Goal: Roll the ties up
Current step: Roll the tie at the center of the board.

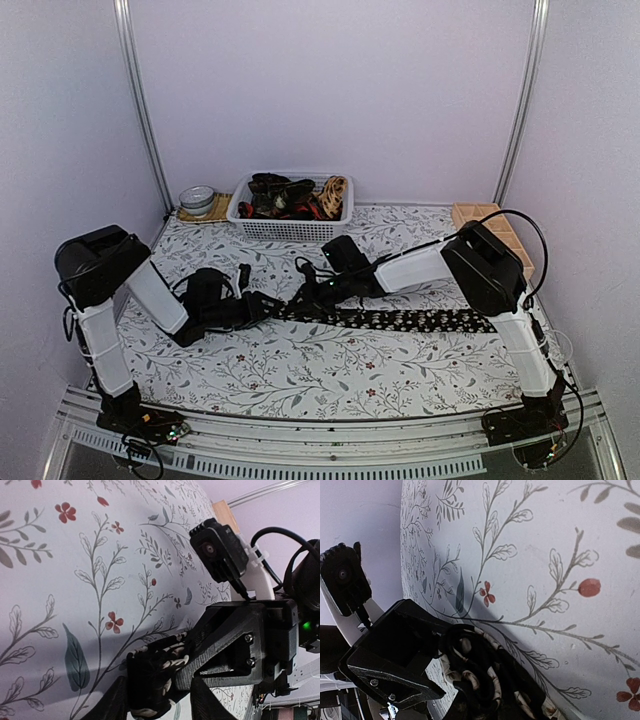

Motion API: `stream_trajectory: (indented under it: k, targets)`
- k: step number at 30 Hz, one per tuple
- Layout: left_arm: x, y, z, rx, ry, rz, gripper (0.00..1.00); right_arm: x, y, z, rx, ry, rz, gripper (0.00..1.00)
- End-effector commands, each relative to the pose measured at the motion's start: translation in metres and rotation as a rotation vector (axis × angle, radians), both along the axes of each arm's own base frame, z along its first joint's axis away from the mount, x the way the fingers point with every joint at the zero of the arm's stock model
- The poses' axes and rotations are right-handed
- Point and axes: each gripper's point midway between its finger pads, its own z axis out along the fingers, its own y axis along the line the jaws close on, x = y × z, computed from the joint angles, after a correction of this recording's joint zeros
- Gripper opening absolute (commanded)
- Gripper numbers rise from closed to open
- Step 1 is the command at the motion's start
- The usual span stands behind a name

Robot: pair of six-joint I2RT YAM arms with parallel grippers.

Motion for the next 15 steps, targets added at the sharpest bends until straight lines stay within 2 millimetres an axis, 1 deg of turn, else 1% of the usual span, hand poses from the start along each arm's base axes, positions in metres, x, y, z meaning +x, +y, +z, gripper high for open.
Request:
stream_trajectory:
  k: [1,2,3,4,6,8,10,11,12,14,15]
  targets:
    - [-0.024,0.005,-0.039,0.042,0.161,0.001,0.40,-0.006,-0.023,-0.039,-0.111,0.078,-0.033,0.15]
    - [-0.024,0.007,-0.041,0.045,0.166,0.008,0.39,-0.007,-0.022,-0.038,-0.110,0.078,-0.032,0.15]
    - [-0.024,0.008,-0.041,0.048,0.167,0.018,0.35,-0.006,-0.023,-0.039,-0.109,0.081,-0.033,0.15]
    - [-0.024,0.010,-0.042,0.052,0.169,0.027,0.29,-0.007,-0.022,-0.038,-0.107,0.082,-0.033,0.15]
    - [-0.022,0.011,-0.042,0.052,0.170,0.039,0.22,-0.006,-0.022,-0.038,-0.106,0.081,-0.033,0.15]
    - [-0.021,0.012,-0.041,0.051,0.169,0.046,0.18,-0.006,-0.022,-0.038,-0.104,0.081,-0.033,0.15]
    - [-0.018,0.012,-0.040,0.054,0.169,0.055,0.10,-0.005,-0.022,-0.036,-0.103,0.080,-0.035,0.15]
    - [-0.017,0.012,-0.040,0.058,0.169,0.058,0.03,-0.004,-0.023,-0.035,-0.101,0.078,-0.037,0.15]
    - [-0.016,0.013,-0.039,0.060,0.165,0.061,0.00,-0.004,-0.022,-0.035,-0.101,0.078,-0.035,0.15]
    - [-0.014,0.013,-0.037,0.072,0.161,0.067,0.00,-0.003,-0.022,-0.032,-0.096,0.073,-0.037,0.16]
    - [-0.013,0.014,-0.036,0.086,0.156,0.069,0.00,-0.002,-0.022,-0.028,-0.095,0.066,-0.038,0.18]
